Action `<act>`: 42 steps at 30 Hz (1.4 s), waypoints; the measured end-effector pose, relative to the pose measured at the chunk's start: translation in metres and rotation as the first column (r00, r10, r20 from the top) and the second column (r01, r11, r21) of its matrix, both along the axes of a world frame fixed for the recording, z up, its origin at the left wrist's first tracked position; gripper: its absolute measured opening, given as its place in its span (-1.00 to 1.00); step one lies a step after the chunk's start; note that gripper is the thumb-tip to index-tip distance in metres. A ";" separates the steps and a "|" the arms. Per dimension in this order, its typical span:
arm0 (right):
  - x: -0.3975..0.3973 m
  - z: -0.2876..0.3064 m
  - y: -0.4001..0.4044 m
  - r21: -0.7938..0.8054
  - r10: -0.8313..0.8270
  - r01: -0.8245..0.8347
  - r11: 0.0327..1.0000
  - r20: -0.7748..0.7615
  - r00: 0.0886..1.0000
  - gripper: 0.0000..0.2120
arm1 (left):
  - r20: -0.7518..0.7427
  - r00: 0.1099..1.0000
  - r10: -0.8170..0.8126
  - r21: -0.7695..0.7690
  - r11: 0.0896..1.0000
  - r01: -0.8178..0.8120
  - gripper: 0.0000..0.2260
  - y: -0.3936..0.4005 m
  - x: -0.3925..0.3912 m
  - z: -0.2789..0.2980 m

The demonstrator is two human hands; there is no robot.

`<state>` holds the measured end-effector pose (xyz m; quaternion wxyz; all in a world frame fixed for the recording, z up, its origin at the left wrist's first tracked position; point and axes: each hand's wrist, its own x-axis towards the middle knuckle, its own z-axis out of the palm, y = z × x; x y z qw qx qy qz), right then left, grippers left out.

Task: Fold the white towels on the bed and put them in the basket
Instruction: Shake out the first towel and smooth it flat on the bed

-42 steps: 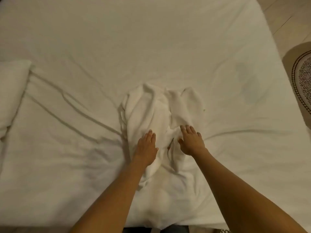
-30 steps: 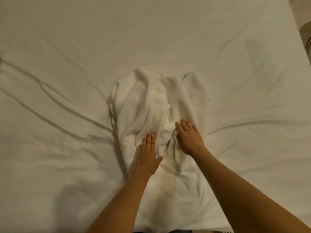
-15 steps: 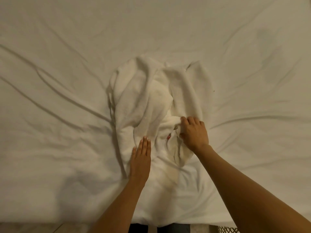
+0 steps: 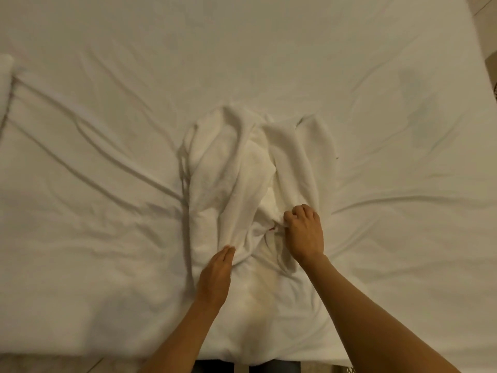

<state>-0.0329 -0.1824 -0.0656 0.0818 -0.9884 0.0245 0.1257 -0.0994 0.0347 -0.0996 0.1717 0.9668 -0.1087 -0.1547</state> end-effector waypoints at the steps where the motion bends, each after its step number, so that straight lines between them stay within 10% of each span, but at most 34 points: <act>1: 0.000 0.001 0.002 0.051 -0.011 0.012 0.999 -0.016 1.000 -0.84 | -0.006 1.000 0.019 -0.012 1.000 -0.019 -0.43 0.001 -0.002 0.002; 14: -0.015 0.021 0.007 -0.028 0.005 -0.006 1.000 -0.025 1.000 -0.55 | 0.023 0.997 0.077 0.092 0.993 -0.079 -0.60 0.000 0.011 0.042; 22: -0.002 0.053 -0.015 -0.144 -0.090 0.102 0.984 0.089 0.992 -0.60 | -0.014 0.929 0.370 0.172 0.916 -0.362 -0.62 0.012 0.048 0.074; 28: -0.002 0.061 -0.034 -0.246 -0.150 0.170 0.954 0.100 0.984 -0.77 | 0.025 0.974 0.225 0.409 0.887 -0.216 -0.67 0.040 0.079 0.087; 42: -0.001 0.072 -0.044 0.029 -0.269 0.271 0.962 -0.065 0.961 -0.59 | -0.076 0.938 0.339 0.122 0.937 -0.329 -0.49 0.063 0.091 0.099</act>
